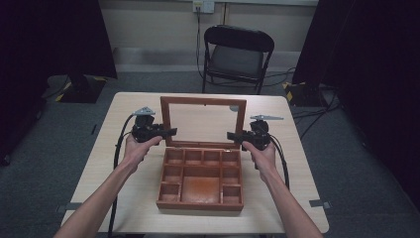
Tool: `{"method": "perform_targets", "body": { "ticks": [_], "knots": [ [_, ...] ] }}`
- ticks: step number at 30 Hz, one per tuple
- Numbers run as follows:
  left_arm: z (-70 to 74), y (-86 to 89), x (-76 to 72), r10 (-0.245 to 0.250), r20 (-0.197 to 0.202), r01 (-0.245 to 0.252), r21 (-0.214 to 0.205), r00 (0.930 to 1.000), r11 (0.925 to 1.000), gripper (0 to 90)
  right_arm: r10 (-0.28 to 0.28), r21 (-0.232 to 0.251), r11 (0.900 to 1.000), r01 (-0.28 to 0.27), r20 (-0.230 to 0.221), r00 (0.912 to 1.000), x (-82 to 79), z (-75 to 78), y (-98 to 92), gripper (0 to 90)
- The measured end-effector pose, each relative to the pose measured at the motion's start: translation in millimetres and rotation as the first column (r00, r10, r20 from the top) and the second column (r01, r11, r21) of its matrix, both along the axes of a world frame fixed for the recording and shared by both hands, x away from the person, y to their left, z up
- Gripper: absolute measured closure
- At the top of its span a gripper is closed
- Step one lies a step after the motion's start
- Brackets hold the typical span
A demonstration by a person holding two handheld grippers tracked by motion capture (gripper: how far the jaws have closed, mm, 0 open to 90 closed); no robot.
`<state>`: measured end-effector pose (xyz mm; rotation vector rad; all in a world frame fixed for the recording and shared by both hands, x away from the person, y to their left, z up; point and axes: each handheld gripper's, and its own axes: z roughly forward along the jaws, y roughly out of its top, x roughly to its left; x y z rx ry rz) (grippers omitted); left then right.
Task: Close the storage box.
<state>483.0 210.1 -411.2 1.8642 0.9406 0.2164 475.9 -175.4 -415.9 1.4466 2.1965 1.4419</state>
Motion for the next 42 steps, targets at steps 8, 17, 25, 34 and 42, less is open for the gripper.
{"method": "perform_targets", "body": {
  "ticks": [8, 17, 25, 34, 42],
  "knots": [
    [2.4, 2.2, -7.7, -0.022, 0.011, 0.022, -0.007, 0.9997, 0.9997, 53.7, 0.020, 0.016, 0.9997, -0.020, -0.009, 0.9998, -6.4, 2.1, -0.5, 38.6],
    [5.3, 3.8, -13.7, -0.035, 0.002, 0.035, -0.011, 0.9994, 0.9993, 52.7, 0.026, 0.030, 0.9992, -0.027, 0.023, 0.9994, -14.2, 10.5, -0.1, 32.8],
    [6.8, 4.6, -20.4, -0.043, 0.004, 0.043, -0.001, 0.9991, 0.9991, 51.2, 0.016, 0.044, 0.9989, -0.018, 0.049, 0.9987, -23.3, 17.5, -2.6, 36.8],
    [6.9, 3.8, -27.4, -0.020, 0.000, 0.020, -0.026, 0.9998, 0.9995, 47.8, 0.023, 0.019, 0.9995, -0.024, 0.052, 0.9984, -29.7, 20.3, -3.5, 37.7],
    [14.0, 6.0, -37.5, -0.005, 0.044, 0.006, -0.042, 0.9990, 0.9991, 47.7, 0.013, 0.039, 0.9992, -0.014, 0.046, 0.9989, -35.0, 22.4, -9.3, 37.1]
  ]
}}
